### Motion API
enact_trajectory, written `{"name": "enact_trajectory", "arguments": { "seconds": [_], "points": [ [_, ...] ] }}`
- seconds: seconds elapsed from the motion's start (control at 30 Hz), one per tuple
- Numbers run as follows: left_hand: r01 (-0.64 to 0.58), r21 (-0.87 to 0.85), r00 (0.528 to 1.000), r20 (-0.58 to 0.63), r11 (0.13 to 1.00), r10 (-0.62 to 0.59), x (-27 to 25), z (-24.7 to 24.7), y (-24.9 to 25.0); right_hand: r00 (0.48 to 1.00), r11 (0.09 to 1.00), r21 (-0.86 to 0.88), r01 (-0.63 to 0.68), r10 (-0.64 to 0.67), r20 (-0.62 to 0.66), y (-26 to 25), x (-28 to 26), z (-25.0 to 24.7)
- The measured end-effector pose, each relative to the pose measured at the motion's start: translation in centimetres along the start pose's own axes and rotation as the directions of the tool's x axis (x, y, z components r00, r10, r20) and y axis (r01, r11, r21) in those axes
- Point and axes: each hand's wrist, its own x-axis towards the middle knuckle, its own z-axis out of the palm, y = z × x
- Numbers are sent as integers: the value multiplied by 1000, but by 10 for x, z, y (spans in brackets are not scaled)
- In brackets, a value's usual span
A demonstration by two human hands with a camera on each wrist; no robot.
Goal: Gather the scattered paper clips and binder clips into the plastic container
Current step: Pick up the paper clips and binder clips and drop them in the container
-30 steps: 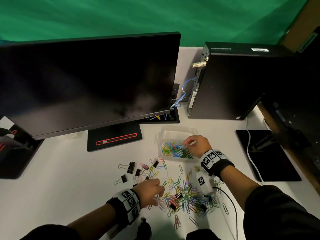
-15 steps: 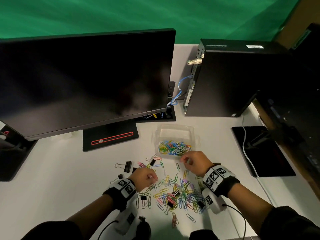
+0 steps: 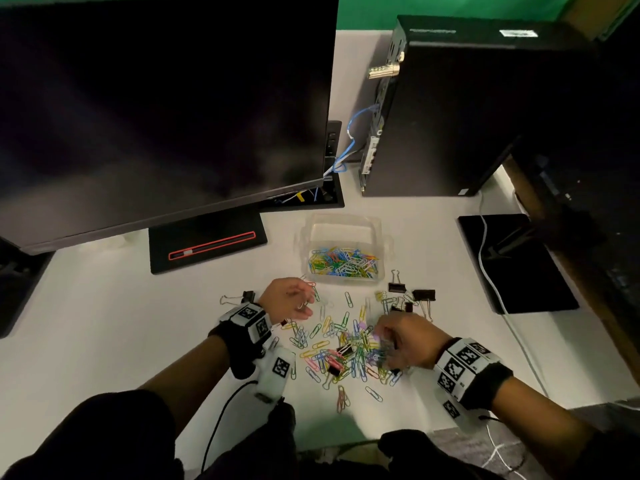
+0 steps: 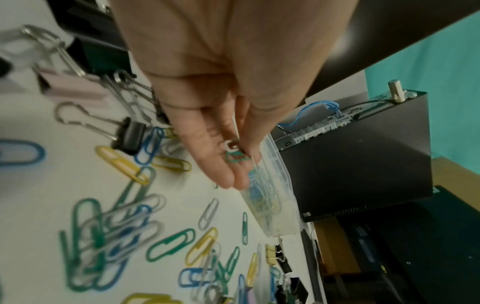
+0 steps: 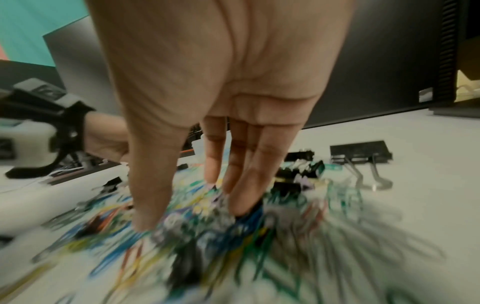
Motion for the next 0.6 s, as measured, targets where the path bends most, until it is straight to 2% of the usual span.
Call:
{"name": "enact_trajectory", "arguments": {
  "seconds": [0.1,0.23,0.33,0.47,0.6],
  "points": [
    [80,-139,997,13,987,-79,5,6,11,999,999,37,-25,27,-42,-3,-8,22],
    [103,-233,994,-19,967,-110,8,18,26,994,997,-61,-49,43,-101,-9,-10,41],
    [60,-282,997,-37,958,-73,12,26,36,991,1000,-11,-24,23,-134,-6,-6,40],
    [-1,-277,997,-72,961,-19,19,34,49,994,999,39,-5,9,-112,-2,-1,31],
    [-27,-240,998,-56,970,15,26,38,56,992,999,49,-3,10,-128,2,1,22]
  ]
}}
